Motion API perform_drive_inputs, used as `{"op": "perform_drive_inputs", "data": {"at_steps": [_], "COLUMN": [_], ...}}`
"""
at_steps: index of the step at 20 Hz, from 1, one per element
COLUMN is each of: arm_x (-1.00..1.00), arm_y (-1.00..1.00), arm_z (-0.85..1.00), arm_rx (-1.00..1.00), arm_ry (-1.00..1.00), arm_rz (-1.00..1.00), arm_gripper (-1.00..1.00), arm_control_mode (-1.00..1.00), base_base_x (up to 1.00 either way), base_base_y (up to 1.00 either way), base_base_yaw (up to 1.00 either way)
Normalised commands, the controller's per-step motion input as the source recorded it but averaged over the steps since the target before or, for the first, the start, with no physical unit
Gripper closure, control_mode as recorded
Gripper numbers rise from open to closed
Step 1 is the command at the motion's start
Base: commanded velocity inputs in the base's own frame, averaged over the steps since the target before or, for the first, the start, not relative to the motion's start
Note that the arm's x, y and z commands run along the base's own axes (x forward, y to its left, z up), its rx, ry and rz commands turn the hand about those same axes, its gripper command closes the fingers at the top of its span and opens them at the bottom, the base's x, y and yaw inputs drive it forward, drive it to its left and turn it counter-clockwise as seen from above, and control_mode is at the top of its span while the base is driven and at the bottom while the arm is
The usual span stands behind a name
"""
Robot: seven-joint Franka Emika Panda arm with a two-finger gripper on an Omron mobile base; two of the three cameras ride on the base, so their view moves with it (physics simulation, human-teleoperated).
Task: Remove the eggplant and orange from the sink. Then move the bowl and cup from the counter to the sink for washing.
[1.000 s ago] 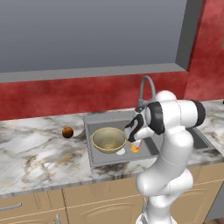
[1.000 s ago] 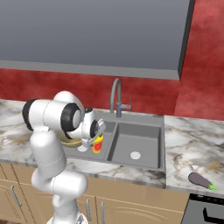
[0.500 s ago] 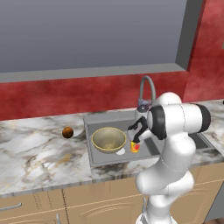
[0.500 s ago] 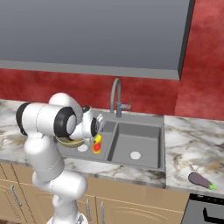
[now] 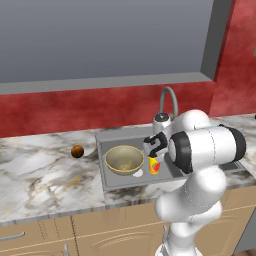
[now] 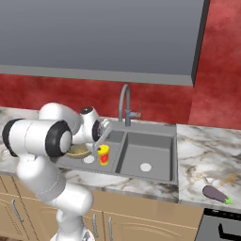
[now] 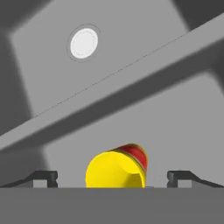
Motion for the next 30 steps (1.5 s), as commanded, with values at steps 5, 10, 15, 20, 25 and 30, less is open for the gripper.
{"op": "perform_drive_inputs", "data": {"at_steps": [5, 10, 15, 20, 25, 30], "arm_x": [-0.27, -0.27, -0.29, -0.28, -0.21, -0.14], "arm_y": [0.24, 0.25, 0.22, 0.19, 0.08, 0.00], "arm_z": [0.19, 0.13, 0.09, 0.10, 0.02, 0.00], "arm_rx": [0.05, 0.03, 0.00, 0.00, 0.00, 0.00], "arm_ry": [0.01, 0.00, 0.00, 0.00, 0.01, 0.01], "arm_rz": [-0.24, -0.23, -0.16, -0.05, 0.01, 0.16], "arm_gripper": [-1.00, -1.00, -1.00, -1.00, -1.00, -1.00], "arm_control_mode": [-1.00, -1.00, -1.00, -1.00, -1.00, -1.00], "base_base_x": [0.00, 0.00, 0.00, 0.00, 0.00, 0.00], "base_base_y": [0.00, 0.00, 0.00, 0.00, 0.00, 0.00], "base_base_yaw": [0.00, 0.00, 0.00, 0.00, 0.00, 0.00]}}
